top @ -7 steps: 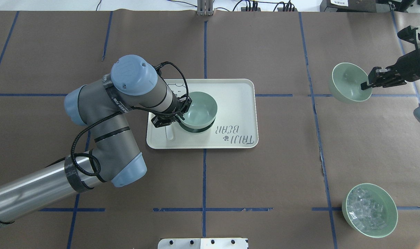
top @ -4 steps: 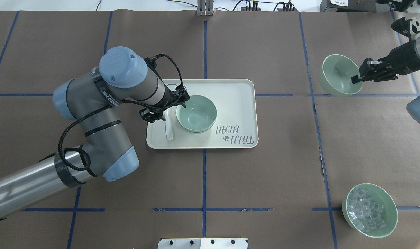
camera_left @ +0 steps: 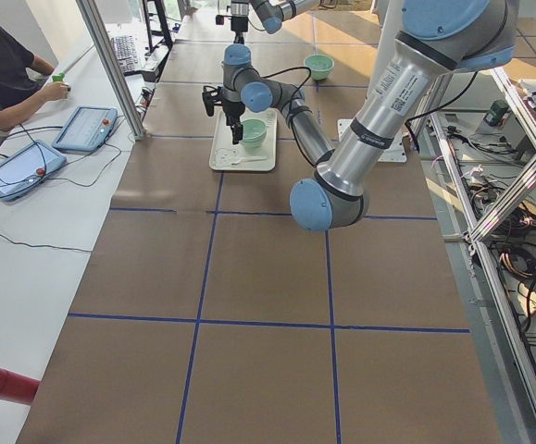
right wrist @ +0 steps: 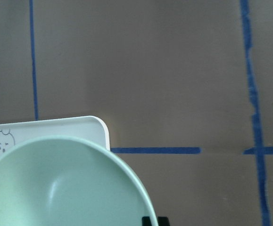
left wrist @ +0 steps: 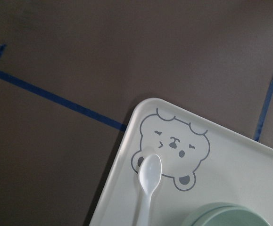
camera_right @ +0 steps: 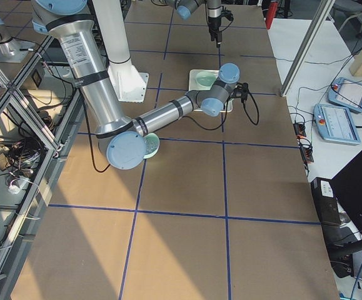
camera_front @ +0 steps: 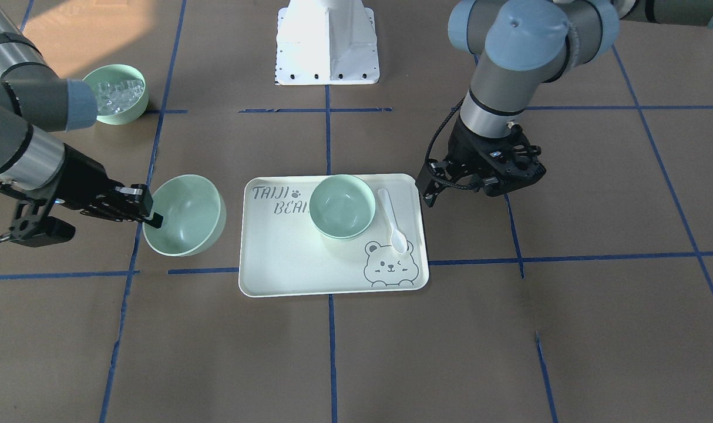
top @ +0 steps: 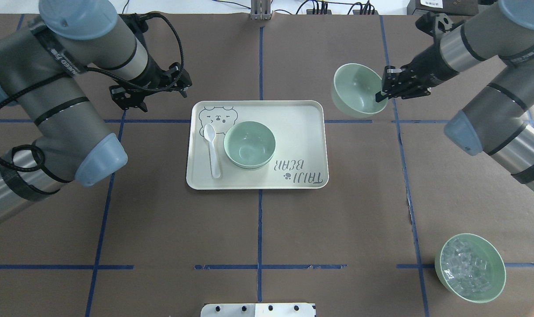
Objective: Stack green bowls together
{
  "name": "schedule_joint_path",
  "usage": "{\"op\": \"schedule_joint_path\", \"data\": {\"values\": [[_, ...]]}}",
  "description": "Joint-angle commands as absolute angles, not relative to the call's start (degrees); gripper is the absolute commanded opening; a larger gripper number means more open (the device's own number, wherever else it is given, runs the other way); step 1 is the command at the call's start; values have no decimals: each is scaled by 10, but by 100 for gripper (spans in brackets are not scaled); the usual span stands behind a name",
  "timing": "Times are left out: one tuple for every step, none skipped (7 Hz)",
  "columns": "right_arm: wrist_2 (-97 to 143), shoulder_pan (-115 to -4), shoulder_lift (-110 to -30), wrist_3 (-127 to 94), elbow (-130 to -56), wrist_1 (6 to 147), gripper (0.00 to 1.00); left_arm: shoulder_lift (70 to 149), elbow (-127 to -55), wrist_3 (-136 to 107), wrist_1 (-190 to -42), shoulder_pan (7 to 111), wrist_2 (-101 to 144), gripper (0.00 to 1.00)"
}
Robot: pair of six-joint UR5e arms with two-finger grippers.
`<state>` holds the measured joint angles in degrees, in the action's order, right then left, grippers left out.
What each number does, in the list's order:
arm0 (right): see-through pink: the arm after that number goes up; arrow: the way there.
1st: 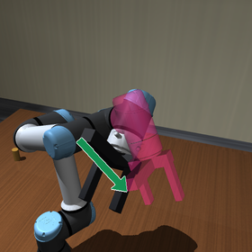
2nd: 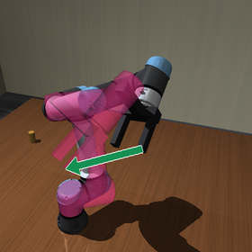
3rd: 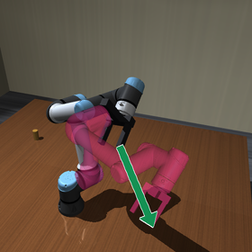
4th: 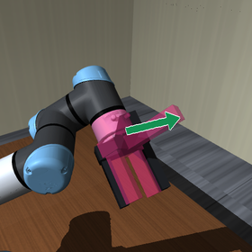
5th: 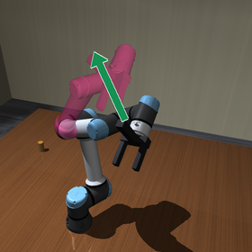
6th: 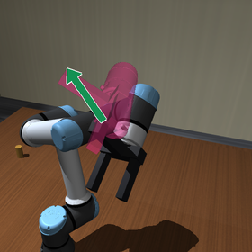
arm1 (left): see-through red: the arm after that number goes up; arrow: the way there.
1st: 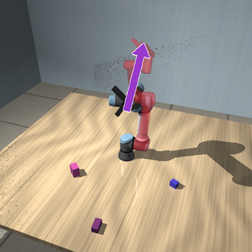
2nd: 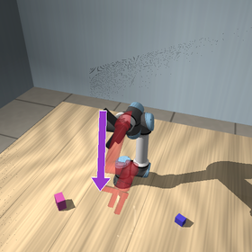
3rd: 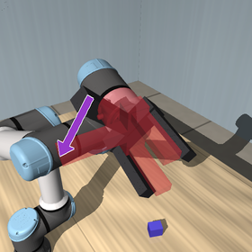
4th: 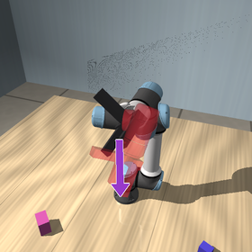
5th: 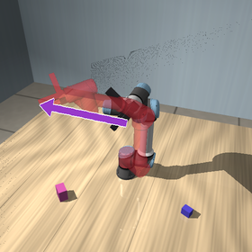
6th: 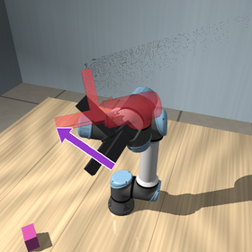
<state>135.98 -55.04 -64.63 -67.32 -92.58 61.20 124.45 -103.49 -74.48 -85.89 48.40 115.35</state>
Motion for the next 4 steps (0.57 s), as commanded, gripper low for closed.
{"op": "schedule_joint_path", "data": {"values": [[1276, -471, -547, -680, -940, 753, 0, 1210, -1054, -643, -845, 538, 1156, 100], [1253, -440, -514, -685, -933, 781, 0, 1193, -1057, -607, -845, 553, 1157, 100], [1219, -416, -509, -685, -933, 784, 0, 1184, -1058, -589, -845, 565, 1158, 100], [1207, -398, -495, -685, -919, 784, 0, 1177, -1058, -578, -845, 567, 1158, 100]]}}
